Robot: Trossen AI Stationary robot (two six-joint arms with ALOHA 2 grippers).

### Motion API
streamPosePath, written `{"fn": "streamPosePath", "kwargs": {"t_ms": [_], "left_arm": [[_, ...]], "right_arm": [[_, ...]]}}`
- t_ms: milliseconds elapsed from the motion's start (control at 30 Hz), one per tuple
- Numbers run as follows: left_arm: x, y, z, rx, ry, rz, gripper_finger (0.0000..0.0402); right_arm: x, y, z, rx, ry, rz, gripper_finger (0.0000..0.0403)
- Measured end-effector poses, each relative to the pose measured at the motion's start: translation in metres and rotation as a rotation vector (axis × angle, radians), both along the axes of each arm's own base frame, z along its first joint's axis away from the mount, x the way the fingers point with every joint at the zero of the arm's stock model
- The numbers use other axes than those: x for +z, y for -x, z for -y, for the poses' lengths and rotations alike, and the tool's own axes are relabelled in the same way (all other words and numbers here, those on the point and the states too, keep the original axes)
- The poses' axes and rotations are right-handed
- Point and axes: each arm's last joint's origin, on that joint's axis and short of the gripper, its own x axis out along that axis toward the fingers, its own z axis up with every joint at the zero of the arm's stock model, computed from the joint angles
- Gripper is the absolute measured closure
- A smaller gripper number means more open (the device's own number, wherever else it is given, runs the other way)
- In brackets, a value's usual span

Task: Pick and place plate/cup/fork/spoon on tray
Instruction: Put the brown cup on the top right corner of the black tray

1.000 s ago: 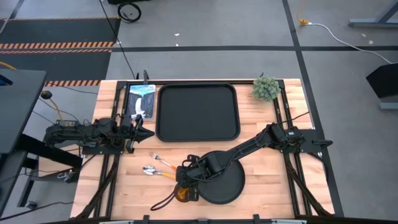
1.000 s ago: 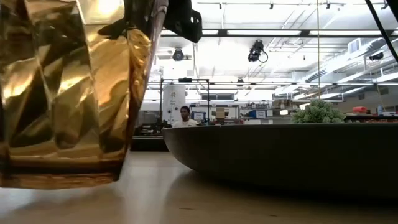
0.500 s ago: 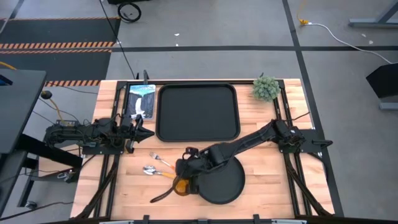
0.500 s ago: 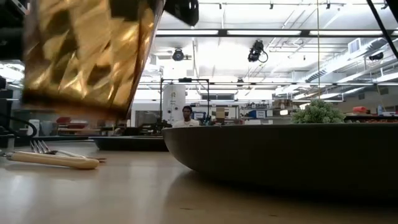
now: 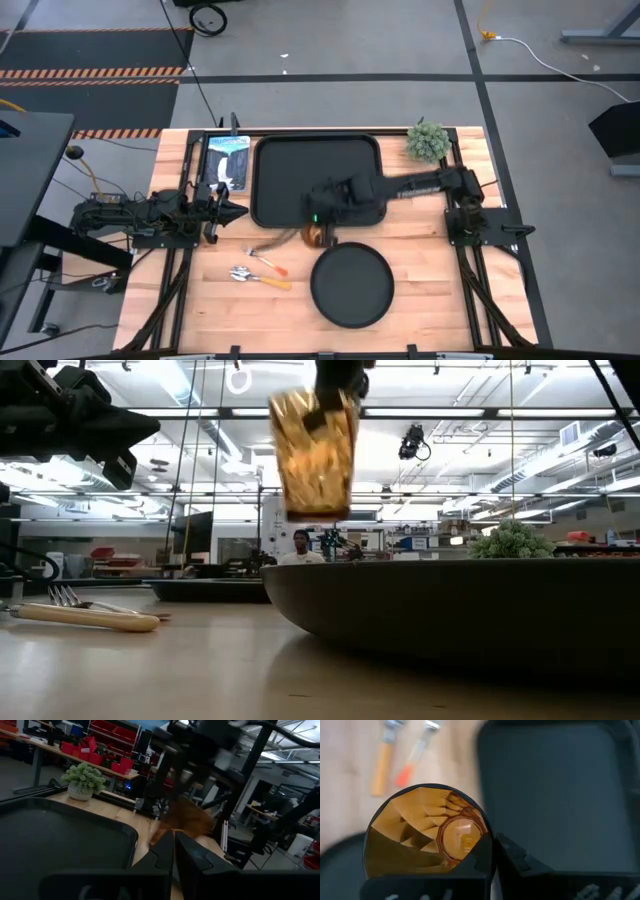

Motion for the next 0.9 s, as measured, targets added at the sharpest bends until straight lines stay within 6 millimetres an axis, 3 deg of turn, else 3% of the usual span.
{"fn": "streamPosePath", "kwargs": {"t_ms": [267, 533, 733, 900], "left_arm": [[0.0, 0.0, 0.0, 0.003, 0.001, -0.003, 0.0379], [0.0, 0.0, 0.0, 0.001, 0.027, -0.004, 0.0379], [0.0, 0.0, -0.001, 0.015, 0.029, -0.002, 0.0379], [0.0, 0.0, -0.001, 0.013, 0.044, -0.002, 0.0379]], "right_arm": [[0.003, 0.007, 0.103, -0.126, 0.048, -0.057, 0.0388], [0.001, 0.034, 0.203, -0.246, -0.018, -0.074, 0.0387], [-0.018, 0.067, 0.266, -0.385, -0.041, -0.118, 0.0387], [-0.041, 0.091, 0.303, -0.429, -0.111, -0.107, 0.0387]]}}
